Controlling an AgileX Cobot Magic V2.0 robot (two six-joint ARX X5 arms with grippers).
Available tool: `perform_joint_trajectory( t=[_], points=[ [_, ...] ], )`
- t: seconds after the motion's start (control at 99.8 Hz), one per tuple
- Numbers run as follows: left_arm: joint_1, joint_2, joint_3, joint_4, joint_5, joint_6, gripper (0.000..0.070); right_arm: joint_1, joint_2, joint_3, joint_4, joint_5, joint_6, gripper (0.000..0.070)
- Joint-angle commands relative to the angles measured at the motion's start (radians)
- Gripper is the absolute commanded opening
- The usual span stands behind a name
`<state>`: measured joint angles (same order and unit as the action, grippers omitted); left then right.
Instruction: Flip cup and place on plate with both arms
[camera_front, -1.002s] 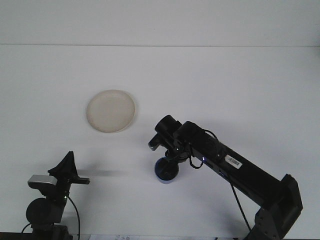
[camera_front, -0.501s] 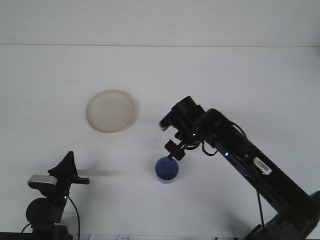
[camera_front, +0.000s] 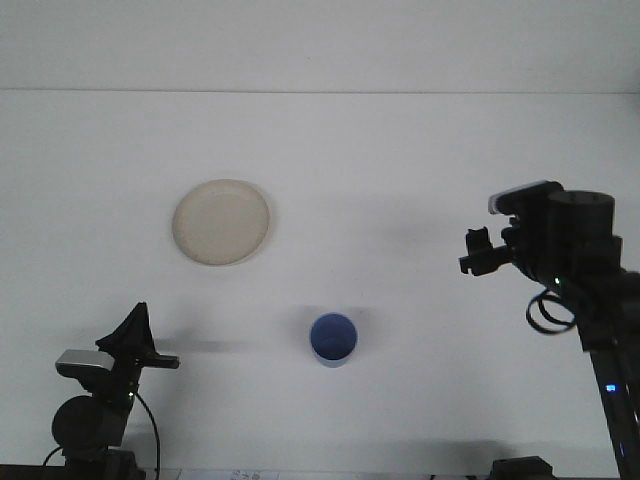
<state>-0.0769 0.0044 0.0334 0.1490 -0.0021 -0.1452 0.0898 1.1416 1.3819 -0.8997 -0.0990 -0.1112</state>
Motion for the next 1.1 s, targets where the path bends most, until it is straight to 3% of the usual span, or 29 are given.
perform_joint_trajectory(
  t=[0.0, 0.271, 0.461, 0.521, 0.651, 0.701, 0.862, 1.092],
  points=[
    [-0.002, -0.001, -0.019, 0.01, 0.002, -0.003, 0.0013, -0.016, -0.077, -0.112, 0.094, 0.043, 0.05, 0.0461],
    [-0.002, -0.001, -0.019, 0.01, 0.002, -0.002, 0.0013, -0.053, -0.48, -0.544, 0.352, 0.077, 0.123, 0.0461],
    [-0.002, -0.001, -0.019, 0.01, 0.002, -0.002, 0.0013, -0.053, -0.697, -0.731, 0.43, 0.076, 0.134, 0.0456],
    [-0.002, -0.001, -0.019, 0.011, 0.002, -0.003, 0.0013, -0.051, -0.746, -0.762, 0.44, 0.074, 0.136, 0.0395],
    [-0.002, -0.001, -0.019, 0.012, 0.002, -0.002, 0.0013, -0.052, -0.806, -0.777, 0.446, 0.074, 0.137, 0.009],
    [-0.002, -0.001, -0.019, 0.024, 0.002, -0.003, 0.0013, -0.051, -0.815, -0.777, 0.452, 0.074, 0.136, 0.0004],
    [-0.002, -0.001, 0.021, 0.031, 0.002, -0.113, 0.0013, -0.051, -0.813, -0.777, 0.466, 0.074, 0.137, 0.0],
    [-0.002, 0.081, 0.263, -0.133, 0.002, -0.137, 0.0013, -0.051, -0.813, -0.777, 0.475, 0.074, 0.137, 0.0]
  ],
)
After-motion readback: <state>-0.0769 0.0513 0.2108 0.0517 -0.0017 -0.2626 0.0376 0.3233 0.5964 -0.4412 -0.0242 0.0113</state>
